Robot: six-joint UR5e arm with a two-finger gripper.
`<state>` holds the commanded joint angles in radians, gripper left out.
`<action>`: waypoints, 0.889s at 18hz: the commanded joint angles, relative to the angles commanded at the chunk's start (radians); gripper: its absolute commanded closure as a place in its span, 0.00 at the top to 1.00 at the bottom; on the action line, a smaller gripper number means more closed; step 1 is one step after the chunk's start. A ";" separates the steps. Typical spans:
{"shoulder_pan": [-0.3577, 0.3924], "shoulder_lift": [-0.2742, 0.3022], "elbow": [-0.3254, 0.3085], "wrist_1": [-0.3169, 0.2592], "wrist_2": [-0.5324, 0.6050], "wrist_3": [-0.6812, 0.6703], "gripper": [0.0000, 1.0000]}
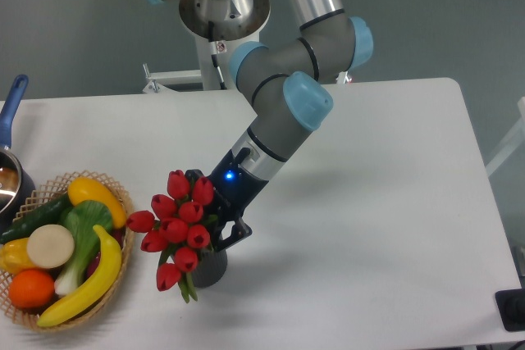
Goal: Pick up the flowers from the vase
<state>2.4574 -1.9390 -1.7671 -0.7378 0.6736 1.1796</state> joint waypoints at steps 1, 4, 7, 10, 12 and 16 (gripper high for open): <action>0.002 0.002 -0.002 0.000 -0.012 0.000 0.55; 0.008 0.003 -0.002 0.000 -0.022 -0.002 0.49; 0.009 0.011 -0.002 0.000 -0.023 -0.002 0.48; 0.014 0.014 -0.003 0.000 -0.035 -0.005 0.45; 0.018 0.024 -0.002 0.000 -0.057 -0.008 0.45; 0.074 0.067 -0.011 -0.002 -0.175 -0.028 0.45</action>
<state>2.5309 -1.8715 -1.7779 -0.7394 0.4989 1.1521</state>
